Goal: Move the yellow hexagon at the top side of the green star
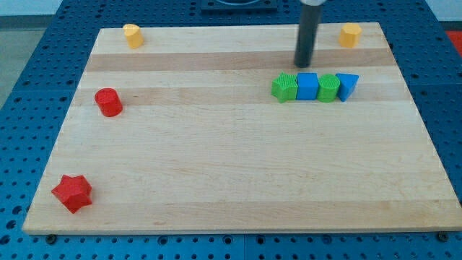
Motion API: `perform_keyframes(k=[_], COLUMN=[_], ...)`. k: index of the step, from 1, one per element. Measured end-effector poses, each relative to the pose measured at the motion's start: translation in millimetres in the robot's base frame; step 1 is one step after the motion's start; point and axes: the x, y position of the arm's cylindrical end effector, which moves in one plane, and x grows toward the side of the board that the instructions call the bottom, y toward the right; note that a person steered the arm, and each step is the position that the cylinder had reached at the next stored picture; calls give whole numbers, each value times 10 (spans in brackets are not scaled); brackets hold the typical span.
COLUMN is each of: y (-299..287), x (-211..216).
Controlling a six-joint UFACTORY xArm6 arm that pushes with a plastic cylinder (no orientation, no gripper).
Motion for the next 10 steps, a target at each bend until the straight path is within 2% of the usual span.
perform_keyframes(k=[2, 4, 6, 10], y=[1089, 1463, 1282, 157], x=[-126, -538, -723, -903])
